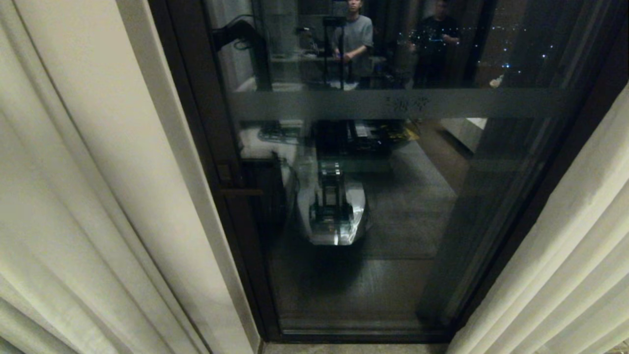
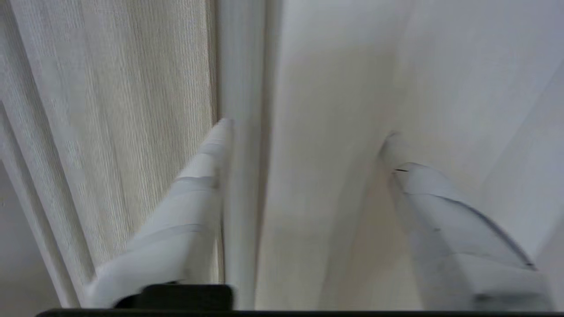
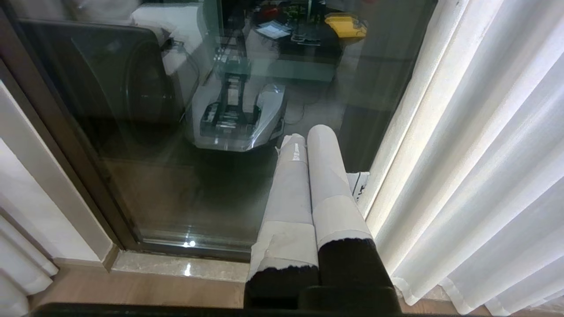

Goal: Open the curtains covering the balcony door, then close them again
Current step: Pull the inner curtains open on both sides

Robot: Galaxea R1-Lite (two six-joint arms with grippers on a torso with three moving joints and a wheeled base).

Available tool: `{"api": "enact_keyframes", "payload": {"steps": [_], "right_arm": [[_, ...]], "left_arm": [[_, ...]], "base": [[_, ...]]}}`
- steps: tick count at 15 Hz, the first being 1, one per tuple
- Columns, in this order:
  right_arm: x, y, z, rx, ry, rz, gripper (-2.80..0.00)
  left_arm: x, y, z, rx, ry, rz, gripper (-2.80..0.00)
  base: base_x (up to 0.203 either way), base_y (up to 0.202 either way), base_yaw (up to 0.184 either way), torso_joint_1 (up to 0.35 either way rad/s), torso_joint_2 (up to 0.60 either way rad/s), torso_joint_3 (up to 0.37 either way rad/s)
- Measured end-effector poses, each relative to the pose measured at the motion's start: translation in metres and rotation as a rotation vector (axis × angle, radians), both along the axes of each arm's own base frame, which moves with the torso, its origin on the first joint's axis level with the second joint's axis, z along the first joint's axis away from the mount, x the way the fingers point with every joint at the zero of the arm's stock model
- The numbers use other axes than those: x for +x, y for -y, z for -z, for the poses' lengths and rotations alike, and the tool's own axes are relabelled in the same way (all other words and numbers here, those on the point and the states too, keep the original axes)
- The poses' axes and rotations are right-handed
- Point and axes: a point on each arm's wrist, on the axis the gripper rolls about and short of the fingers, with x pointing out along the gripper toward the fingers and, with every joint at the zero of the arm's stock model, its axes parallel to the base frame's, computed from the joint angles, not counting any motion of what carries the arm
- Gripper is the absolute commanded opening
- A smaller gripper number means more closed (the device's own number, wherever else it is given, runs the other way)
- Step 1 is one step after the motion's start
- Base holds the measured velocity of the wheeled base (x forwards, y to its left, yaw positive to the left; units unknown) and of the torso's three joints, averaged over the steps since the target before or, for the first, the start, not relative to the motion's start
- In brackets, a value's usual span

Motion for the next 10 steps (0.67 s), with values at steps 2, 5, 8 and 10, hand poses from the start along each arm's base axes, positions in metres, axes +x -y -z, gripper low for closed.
{"api": "enact_keyframes", "payload": {"steps": [2, 5, 8, 10], "right_arm": [[0.000, 0.000, 0.000, 0.000, 0.000, 0.000, -2.80], [0.000, 0.000, 0.000, 0.000, 0.000, 0.000, -2.80], [0.000, 0.000, 0.000, 0.000, 0.000, 0.000, -2.80], [0.000, 0.000, 0.000, 0.000, 0.000, -0.001, -2.80]], "left_arm": [[-0.008, 0.012, 0.001, -0.006, -0.007, 0.012, 0.00], [-0.026, 0.037, 0.006, -0.018, -0.020, 0.035, 0.00], [-0.041, 0.062, 0.010, -0.023, -0.026, 0.072, -2.80], [-0.048, 0.074, 0.011, -0.018, -0.022, 0.094, -2.80]], "base": [[0.000, 0.000, 0.000, 0.000, 0.00, 0.000], [0.000, 0.000, 0.000, 0.000, 0.00, 0.000], [0.000, 0.000, 0.000, 0.000, 0.00, 0.000], [0.000, 0.000, 0.000, 0.000, 0.00, 0.000]]}}
